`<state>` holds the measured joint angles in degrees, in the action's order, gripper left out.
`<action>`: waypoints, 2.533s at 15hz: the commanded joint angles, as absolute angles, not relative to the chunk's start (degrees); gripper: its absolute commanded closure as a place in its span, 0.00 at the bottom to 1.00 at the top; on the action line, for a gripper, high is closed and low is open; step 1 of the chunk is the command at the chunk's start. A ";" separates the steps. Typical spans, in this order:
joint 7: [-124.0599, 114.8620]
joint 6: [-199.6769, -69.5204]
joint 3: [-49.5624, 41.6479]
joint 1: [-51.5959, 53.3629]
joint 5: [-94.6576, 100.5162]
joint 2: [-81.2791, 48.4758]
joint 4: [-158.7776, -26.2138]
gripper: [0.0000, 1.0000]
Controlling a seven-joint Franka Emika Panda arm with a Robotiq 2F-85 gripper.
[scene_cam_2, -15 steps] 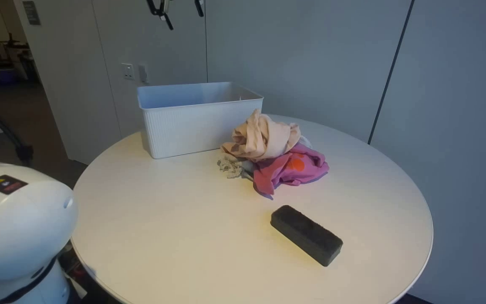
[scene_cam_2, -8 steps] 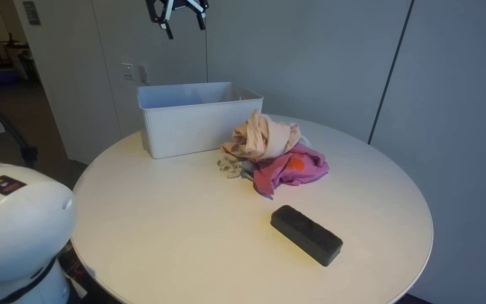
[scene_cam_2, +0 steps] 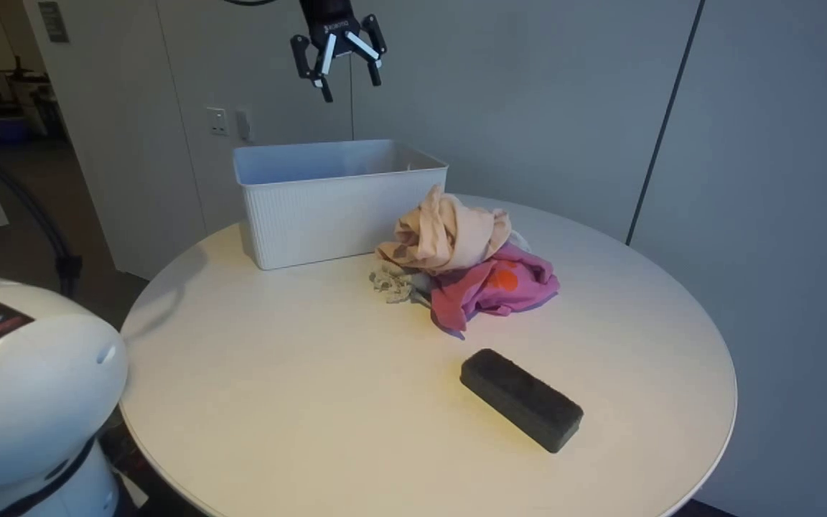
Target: Remove the clothes and moose toy from the white basket
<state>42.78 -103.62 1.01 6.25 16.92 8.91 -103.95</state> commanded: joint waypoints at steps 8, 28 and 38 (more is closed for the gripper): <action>46.72 -102.90 0.81 2.69 9.94 -4.56 -99.04 0.00; 33.40 -118.18 0.32 1.11 13.54 -16.05 -100.46 0.00; 31.29 -105.58 0.47 -1.49 11.74 -18.65 -98.64 0.00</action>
<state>32.38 -109.58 0.25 -0.69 12.15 -17.23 -100.72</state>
